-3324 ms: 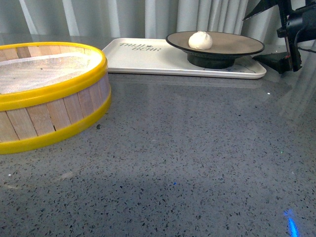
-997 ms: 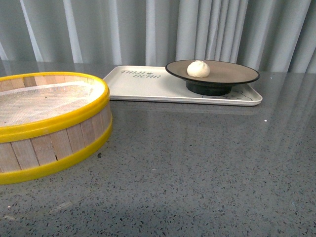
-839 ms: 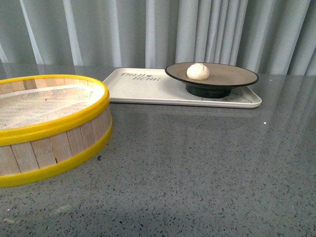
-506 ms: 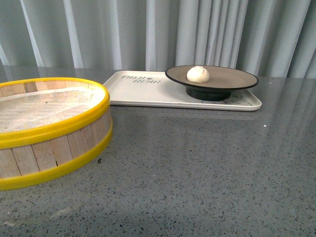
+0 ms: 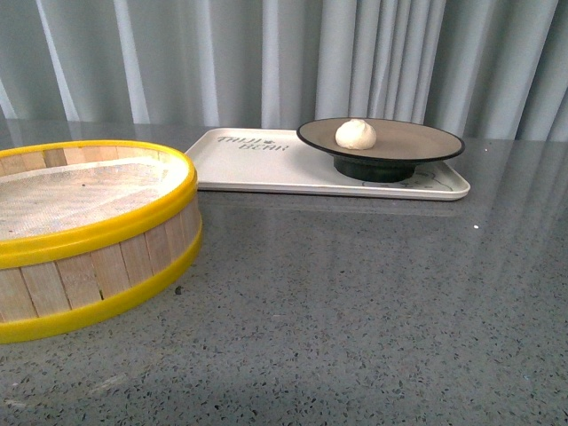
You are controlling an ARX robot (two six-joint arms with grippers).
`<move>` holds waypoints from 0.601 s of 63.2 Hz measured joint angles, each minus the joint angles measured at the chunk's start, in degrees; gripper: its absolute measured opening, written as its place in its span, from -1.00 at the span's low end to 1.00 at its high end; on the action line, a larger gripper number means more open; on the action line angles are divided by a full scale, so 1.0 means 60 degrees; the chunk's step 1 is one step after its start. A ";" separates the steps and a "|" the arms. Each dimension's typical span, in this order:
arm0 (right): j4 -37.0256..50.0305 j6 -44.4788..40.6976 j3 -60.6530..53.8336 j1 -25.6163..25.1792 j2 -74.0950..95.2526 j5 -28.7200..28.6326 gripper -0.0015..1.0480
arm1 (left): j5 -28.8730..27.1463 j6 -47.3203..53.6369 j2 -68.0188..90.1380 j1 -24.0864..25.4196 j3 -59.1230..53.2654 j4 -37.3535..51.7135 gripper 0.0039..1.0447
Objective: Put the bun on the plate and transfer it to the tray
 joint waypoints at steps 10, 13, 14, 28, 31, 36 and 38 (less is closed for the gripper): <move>-0.0007 0.0000 0.0000 0.0000 -0.0007 0.0000 -0.96 | 0.0000 0.0000 0.0000 0.0000 0.0000 0.0000 0.88; -0.0007 0.0000 0.0000 0.0000 -0.0007 0.0000 -0.96 | 0.0000 0.0000 0.0000 0.0000 0.0000 0.0000 0.88; -0.0007 0.0000 0.0000 0.0000 -0.0007 0.0000 -0.96 | 0.0000 0.0000 0.0000 0.0000 0.0000 0.0000 0.88; -0.0007 -0.0004 0.0000 0.0000 -0.0007 0.0000 -0.44 | 0.0000 0.0000 0.0000 0.0000 0.0000 0.0000 0.88; -0.0007 -0.0004 0.0000 0.0000 -0.0007 0.0000 -0.23 | 0.0000 0.0000 -0.0004 0.0000 0.0000 0.0000 0.88; -0.0007 0.0000 0.0000 0.0000 -0.0007 0.0000 0.04 | 0.0000 0.0000 0.0000 0.0000 0.0000 0.0000 0.88; -0.0007 -0.0004 0.0000 0.0000 -0.0007 0.0000 0.14 | 0.0000 0.0000 -0.0004 0.0000 0.0000 0.0000 0.88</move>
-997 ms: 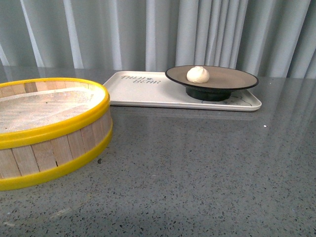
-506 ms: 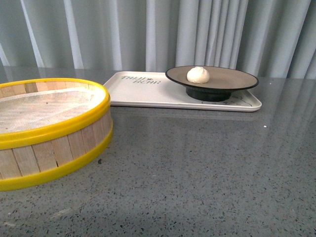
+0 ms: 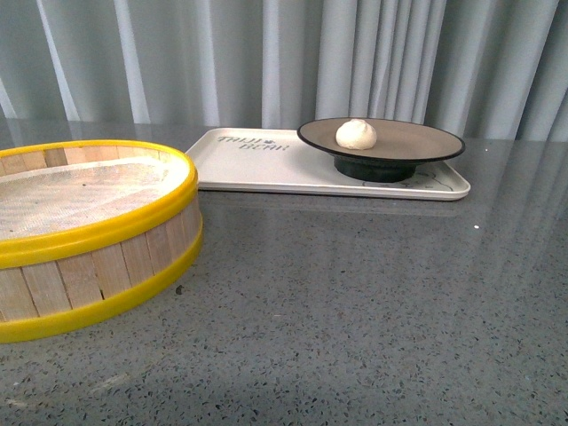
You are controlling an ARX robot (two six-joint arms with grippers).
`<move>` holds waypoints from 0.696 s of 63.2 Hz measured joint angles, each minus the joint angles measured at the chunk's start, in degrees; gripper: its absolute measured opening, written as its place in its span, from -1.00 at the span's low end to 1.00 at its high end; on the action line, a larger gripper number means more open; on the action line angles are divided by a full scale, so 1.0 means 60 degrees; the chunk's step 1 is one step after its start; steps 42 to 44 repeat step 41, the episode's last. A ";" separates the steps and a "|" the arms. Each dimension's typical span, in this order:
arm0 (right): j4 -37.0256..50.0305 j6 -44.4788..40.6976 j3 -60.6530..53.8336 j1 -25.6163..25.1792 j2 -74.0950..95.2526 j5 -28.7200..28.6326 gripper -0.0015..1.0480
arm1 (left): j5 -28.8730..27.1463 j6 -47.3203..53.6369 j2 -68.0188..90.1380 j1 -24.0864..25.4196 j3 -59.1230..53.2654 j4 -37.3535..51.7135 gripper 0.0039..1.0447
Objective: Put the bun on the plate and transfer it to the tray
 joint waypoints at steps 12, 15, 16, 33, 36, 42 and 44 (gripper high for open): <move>0.0000 0.0022 0.0000 0.0000 0.0000 0.0000 0.88 | 0.0000 0.0000 0.0000 0.0000 0.0000 0.0000 0.88; 0.0000 0.0025 0.0000 0.0000 0.0000 0.0000 0.82 | 0.0000 0.0000 0.0000 0.0000 0.0000 0.0000 0.88; 0.0000 0.0025 0.0000 0.0000 0.0000 0.0000 0.83 | 0.0000 0.0000 0.0000 0.0000 0.0000 0.0000 0.88; 0.0000 0.0029 0.0000 0.0000 0.0000 0.0000 0.84 | 0.0000 0.0000 0.0004 0.0000 0.0000 0.0000 0.88; 0.0000 0.0029 0.0000 0.0000 0.0000 0.0000 0.84 | 0.0000 0.0000 0.0000 0.0000 0.0000 0.0000 0.88; 0.0000 0.0029 0.0000 0.0000 0.0000 0.0000 0.84 | 0.0000 0.0000 0.0004 0.0000 0.0000 0.0000 0.88; 0.0000 0.0029 0.0000 0.0000 0.0000 0.0000 0.84 | 0.0000 0.0000 0.0004 0.0000 0.0000 0.0000 0.88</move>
